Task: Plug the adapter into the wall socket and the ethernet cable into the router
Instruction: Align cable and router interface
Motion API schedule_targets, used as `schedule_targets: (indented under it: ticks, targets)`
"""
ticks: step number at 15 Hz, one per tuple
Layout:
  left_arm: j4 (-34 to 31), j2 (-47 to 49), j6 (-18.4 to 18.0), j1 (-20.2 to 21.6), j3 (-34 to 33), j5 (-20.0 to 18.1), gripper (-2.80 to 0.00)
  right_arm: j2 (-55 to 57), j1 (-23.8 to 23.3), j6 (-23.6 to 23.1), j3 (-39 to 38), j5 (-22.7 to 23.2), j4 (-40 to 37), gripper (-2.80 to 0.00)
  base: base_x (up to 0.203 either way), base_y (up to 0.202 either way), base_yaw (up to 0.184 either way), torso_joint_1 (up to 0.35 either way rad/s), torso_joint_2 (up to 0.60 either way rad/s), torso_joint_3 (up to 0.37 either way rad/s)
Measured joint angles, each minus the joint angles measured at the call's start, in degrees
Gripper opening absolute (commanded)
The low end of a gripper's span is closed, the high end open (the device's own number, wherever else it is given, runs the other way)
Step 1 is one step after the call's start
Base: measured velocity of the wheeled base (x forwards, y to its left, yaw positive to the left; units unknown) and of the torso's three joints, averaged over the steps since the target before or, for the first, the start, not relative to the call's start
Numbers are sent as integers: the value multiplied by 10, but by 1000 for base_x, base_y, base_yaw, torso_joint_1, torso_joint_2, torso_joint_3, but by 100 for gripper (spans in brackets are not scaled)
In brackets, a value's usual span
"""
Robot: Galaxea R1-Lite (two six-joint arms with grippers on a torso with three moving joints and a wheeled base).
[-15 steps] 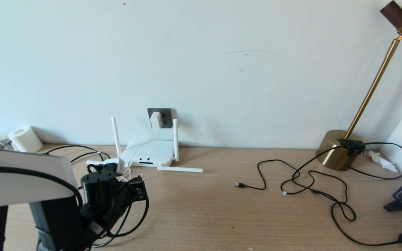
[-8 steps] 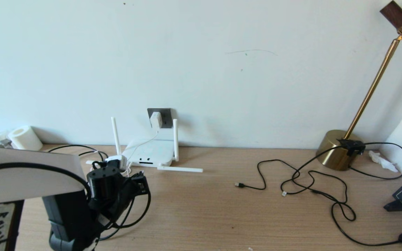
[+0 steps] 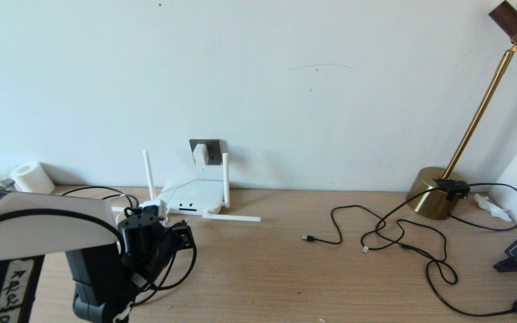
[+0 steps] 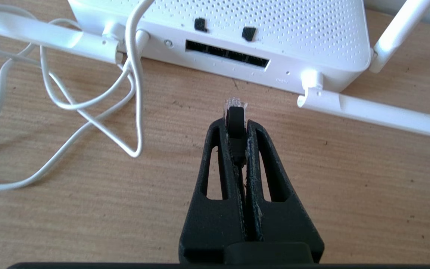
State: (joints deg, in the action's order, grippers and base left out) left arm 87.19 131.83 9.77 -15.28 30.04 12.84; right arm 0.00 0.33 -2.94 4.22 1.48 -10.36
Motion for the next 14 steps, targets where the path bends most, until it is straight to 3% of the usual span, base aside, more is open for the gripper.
schedule_targets:
  ticks: [14]
  targets:
    - [0,14,-1,-1,31,3,-280,0,0,0,0,0,0,0,0,0,0,0,0,0]
